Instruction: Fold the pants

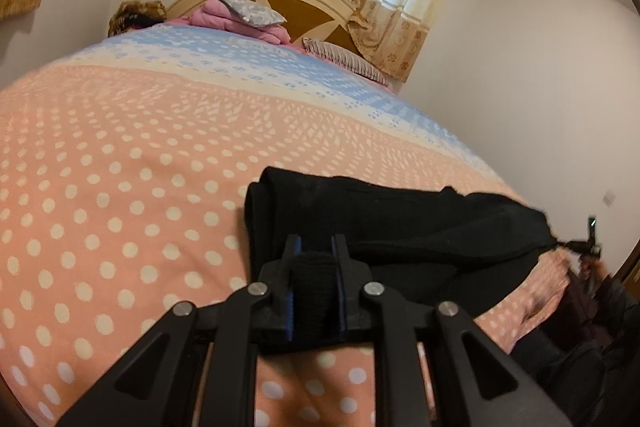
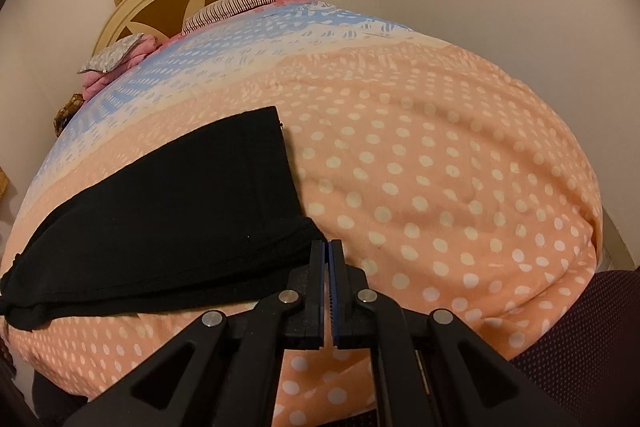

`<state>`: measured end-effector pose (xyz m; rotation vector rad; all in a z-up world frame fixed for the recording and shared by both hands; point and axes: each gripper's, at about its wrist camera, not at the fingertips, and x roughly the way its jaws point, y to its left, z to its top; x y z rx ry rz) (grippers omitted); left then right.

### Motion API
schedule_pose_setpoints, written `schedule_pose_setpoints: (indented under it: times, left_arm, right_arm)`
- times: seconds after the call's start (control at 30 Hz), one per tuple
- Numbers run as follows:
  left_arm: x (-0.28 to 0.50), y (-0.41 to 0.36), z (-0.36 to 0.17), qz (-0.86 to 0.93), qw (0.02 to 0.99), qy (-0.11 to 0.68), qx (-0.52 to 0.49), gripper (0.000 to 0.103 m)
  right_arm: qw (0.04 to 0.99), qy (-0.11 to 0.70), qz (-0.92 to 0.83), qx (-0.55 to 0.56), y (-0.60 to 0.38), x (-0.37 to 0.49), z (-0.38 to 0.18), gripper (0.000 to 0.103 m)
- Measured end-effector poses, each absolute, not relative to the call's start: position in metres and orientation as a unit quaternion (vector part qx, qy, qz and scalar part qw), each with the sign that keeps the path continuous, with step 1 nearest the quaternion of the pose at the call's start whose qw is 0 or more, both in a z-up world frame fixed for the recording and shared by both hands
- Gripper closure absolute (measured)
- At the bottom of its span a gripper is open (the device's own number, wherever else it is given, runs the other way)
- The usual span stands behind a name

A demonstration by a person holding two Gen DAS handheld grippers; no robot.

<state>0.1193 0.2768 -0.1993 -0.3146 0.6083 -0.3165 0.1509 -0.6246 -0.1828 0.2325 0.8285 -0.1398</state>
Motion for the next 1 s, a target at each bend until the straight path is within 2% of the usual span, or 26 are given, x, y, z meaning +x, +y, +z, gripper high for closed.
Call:
schedule_pose_setpoints:
  times: [0.13, 0.17, 0.37, 0.43, 0.47, 0.5, 0.53, 0.7, 0.77, 0.83, 1.0]
  left_arm:
    - [0.110, 0.285, -0.197, -0.114, 0.939, 0.300, -0.122, 0.051]
    - [0.106, 0.289, -0.196, -0.107, 0.941, 0.297, -0.120, 0.047]
    - [0.086, 0.330, -0.201, -0.032, 0.939, 0.318, -0.126, 0.049]
    - [0.081, 0.342, -0.205, -0.017, 0.935, 0.322, -0.150, 0.049]
    - [0.079, 0.345, -0.205, -0.018, 0.933, 0.321, -0.163, 0.049]
    - [0.076, 0.346, -0.203, -0.026, 0.932, 0.314, -0.178, 0.049]
    - [0.073, 0.344, -0.200, -0.039, 0.930, 0.309, -0.193, 0.049]
    - [0.074, 0.328, -0.190, -0.103, 0.910, 0.306, -0.260, 0.049]
    - [0.081, 0.320, -0.192, -0.120, 0.894, 0.328, -0.279, 0.049]
    - [0.086, 0.313, -0.196, -0.122, 0.882, 0.351, -0.291, 0.049]
    - [0.106, 0.309, -0.191, -0.120, 0.886, 0.344, -0.286, 0.049]
  right_arm:
    - [0.905, 0.402, -0.104, 0.095, -0.629, 0.147, -0.181, 0.101]
    - [0.904, 0.400, -0.113, 0.104, -0.635, 0.144, -0.181, 0.101]
    - [0.917, 0.370, -0.137, 0.053, -0.620, 0.121, -0.161, 0.100]
    - [0.926, 0.357, -0.116, 0.038, -0.601, 0.118, -0.151, 0.094]
    - [0.930, 0.352, -0.098, 0.030, -0.587, 0.117, -0.145, 0.068]
    - [0.934, 0.349, -0.070, 0.022, -0.569, 0.118, -0.139, 0.033]
    - [0.937, 0.347, -0.045, 0.017, -0.553, 0.120, -0.135, 0.024]
    - [0.933, 0.345, 0.061, -0.085, -0.443, 0.131, -0.124, 0.024]
    - [0.925, 0.344, 0.112, -0.112, -0.401, 0.133, -0.125, 0.024]
    - [0.914, 0.347, 0.164, -0.129, -0.361, 0.135, -0.129, 0.024]
    - [0.887, 0.344, 0.256, -0.171, -0.281, 0.134, -0.147, 0.024]
